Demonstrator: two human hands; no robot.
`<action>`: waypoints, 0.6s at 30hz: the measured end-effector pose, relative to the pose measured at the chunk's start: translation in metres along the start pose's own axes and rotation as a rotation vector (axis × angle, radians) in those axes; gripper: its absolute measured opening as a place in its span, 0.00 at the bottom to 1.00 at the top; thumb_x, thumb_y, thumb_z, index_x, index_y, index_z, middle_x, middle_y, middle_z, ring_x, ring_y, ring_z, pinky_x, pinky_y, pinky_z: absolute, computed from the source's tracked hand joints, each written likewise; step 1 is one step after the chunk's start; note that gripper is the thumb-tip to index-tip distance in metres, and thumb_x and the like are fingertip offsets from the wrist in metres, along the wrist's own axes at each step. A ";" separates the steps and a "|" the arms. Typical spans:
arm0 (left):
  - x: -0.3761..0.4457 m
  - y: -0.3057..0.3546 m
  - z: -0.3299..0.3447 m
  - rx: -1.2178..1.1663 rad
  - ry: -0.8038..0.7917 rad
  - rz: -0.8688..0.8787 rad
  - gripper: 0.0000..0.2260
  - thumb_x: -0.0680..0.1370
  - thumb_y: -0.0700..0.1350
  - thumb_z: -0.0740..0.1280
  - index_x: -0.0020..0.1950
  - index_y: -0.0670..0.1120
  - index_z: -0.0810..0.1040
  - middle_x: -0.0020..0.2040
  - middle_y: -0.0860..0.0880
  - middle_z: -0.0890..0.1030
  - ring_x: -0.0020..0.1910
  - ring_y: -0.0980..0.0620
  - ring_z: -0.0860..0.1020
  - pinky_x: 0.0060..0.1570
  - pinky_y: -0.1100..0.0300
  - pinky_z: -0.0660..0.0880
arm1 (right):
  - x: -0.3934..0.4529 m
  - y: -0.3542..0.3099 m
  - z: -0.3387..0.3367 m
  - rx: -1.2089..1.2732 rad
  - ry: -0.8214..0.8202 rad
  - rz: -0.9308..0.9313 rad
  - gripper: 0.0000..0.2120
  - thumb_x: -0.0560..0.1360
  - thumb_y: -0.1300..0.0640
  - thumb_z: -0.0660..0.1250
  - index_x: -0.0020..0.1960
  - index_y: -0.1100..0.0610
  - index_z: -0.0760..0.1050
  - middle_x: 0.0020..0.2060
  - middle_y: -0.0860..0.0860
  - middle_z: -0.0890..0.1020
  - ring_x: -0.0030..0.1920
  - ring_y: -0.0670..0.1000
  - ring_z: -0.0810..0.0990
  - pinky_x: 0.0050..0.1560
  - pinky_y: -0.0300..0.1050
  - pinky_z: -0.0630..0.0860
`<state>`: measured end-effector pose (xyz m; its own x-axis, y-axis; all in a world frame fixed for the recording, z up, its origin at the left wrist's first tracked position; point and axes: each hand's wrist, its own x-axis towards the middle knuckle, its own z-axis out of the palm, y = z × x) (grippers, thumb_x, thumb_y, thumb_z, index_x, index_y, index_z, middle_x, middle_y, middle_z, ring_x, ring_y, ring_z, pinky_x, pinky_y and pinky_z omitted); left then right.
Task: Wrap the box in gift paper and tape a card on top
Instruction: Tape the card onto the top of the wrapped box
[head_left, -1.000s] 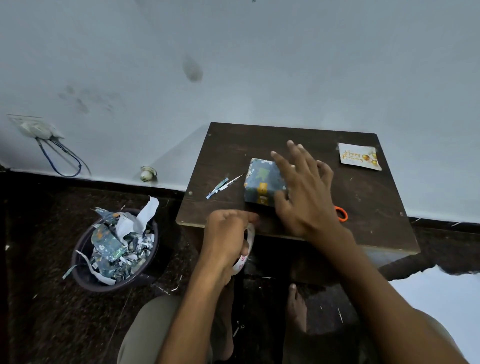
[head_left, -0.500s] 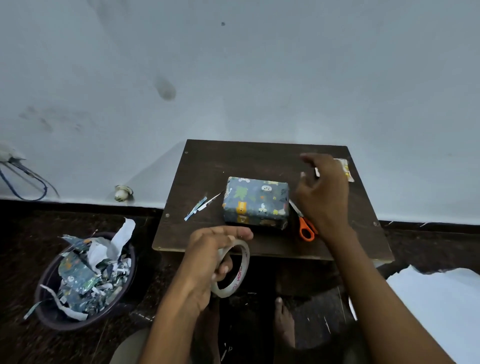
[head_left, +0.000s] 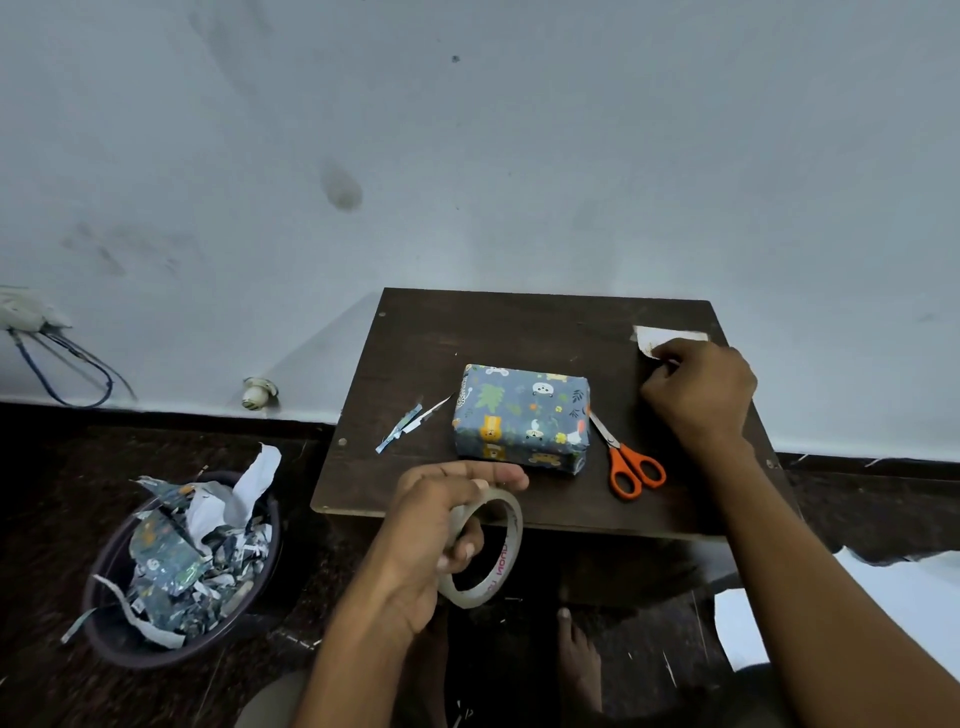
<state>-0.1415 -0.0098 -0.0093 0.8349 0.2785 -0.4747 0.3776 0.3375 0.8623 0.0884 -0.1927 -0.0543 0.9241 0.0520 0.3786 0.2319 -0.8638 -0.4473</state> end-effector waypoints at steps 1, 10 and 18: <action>0.000 0.000 0.000 -0.007 -0.005 0.001 0.15 0.80 0.33 0.57 0.53 0.37 0.84 0.53 0.45 0.87 0.18 0.57 0.62 0.18 0.70 0.53 | -0.003 -0.002 -0.002 0.027 0.057 -0.041 0.16 0.67 0.62 0.66 0.51 0.55 0.87 0.40 0.57 0.87 0.43 0.65 0.83 0.42 0.48 0.74; -0.002 0.005 0.003 -0.085 -0.031 0.060 0.25 0.75 0.58 0.65 0.52 0.36 0.84 0.50 0.43 0.86 0.18 0.57 0.63 0.18 0.70 0.51 | -0.084 -0.087 -0.056 0.408 0.360 -0.655 0.07 0.66 0.69 0.73 0.40 0.59 0.86 0.42 0.51 0.88 0.39 0.57 0.83 0.42 0.53 0.74; -0.003 0.008 0.001 -0.192 0.122 0.100 0.15 0.81 0.47 0.65 0.38 0.40 0.77 0.24 0.47 0.71 0.16 0.57 0.63 0.16 0.70 0.55 | -0.141 -0.112 -0.049 0.614 0.041 -0.742 0.08 0.65 0.65 0.70 0.42 0.59 0.86 0.45 0.48 0.87 0.42 0.54 0.82 0.46 0.52 0.71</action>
<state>-0.1404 -0.0090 -0.0008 0.8051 0.4218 -0.4169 0.2031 0.4643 0.8621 -0.0828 -0.1279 -0.0177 0.4696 0.4521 0.7584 0.8821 -0.2044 -0.4244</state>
